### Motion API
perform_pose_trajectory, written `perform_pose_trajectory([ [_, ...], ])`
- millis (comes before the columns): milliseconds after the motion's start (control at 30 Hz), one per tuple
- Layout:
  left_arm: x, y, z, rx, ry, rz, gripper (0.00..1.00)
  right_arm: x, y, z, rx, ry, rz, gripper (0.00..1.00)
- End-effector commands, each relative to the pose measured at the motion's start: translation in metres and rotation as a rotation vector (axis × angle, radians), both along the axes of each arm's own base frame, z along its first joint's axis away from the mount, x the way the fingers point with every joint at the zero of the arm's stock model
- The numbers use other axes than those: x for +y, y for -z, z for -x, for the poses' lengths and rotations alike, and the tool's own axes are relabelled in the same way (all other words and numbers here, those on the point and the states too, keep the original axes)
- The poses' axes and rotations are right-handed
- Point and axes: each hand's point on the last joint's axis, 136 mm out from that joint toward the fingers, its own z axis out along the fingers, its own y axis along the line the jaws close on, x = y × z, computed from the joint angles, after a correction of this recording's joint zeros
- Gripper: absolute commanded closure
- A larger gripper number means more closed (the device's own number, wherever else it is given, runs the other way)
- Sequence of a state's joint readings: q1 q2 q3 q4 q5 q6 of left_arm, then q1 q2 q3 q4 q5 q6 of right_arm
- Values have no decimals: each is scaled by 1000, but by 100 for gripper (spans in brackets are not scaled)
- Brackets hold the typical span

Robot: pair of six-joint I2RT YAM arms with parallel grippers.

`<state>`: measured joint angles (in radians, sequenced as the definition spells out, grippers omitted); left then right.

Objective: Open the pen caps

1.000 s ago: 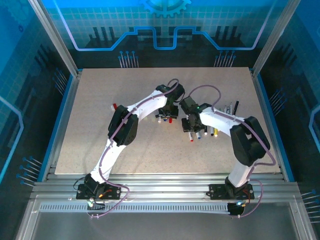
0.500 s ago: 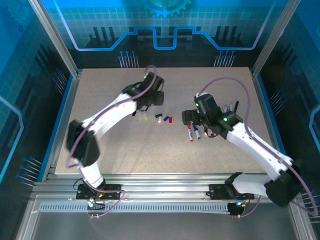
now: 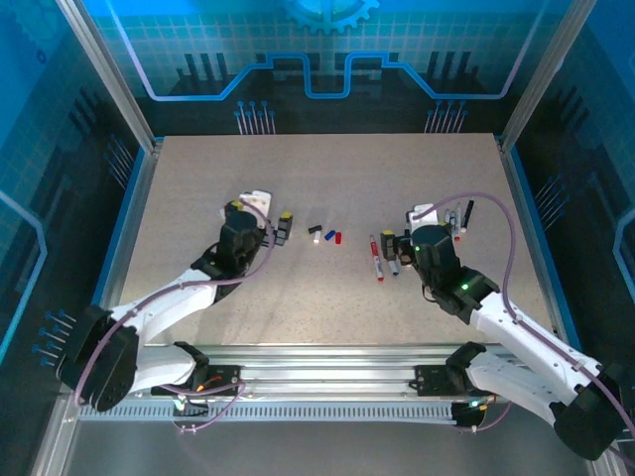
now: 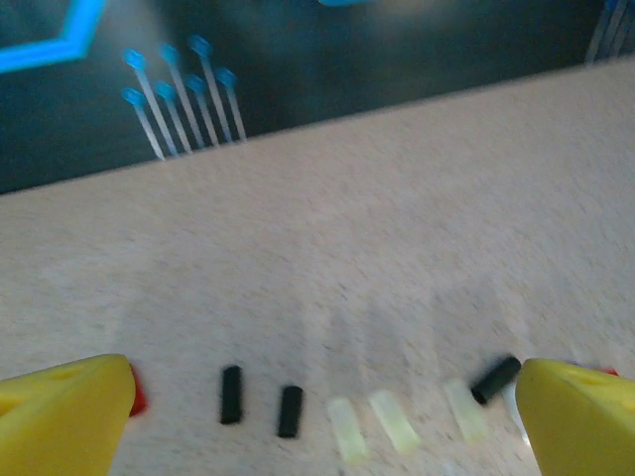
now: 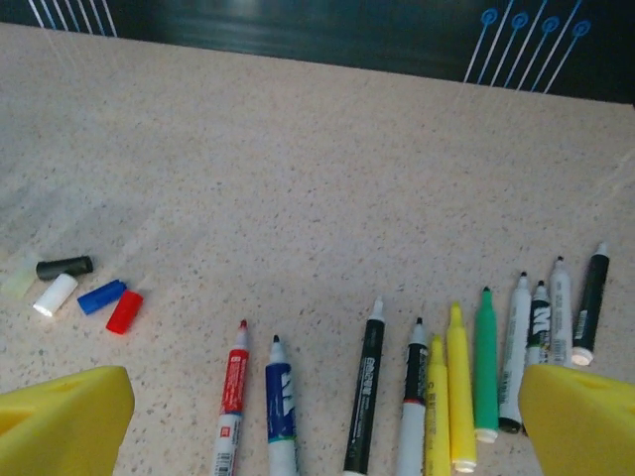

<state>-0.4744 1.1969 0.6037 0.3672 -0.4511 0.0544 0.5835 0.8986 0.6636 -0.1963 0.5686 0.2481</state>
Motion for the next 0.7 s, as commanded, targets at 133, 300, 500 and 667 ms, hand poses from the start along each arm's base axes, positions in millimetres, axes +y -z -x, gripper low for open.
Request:
perform_pose_trajectory([
  [133,71,-11,21,-155,-243,77,1,-15,-3,-13,-14,97,15,0],
  [300,113,24,32,-140,-391,20,1,-20,16,-22,5,95,67,0],
  [500,142,58,23,-158,-466,50,1,-23,33,-30,0,106,101,0],
  [667,138,69,4,-201,-403,25,1,-28,39,-35,-56,80,168,0],
])
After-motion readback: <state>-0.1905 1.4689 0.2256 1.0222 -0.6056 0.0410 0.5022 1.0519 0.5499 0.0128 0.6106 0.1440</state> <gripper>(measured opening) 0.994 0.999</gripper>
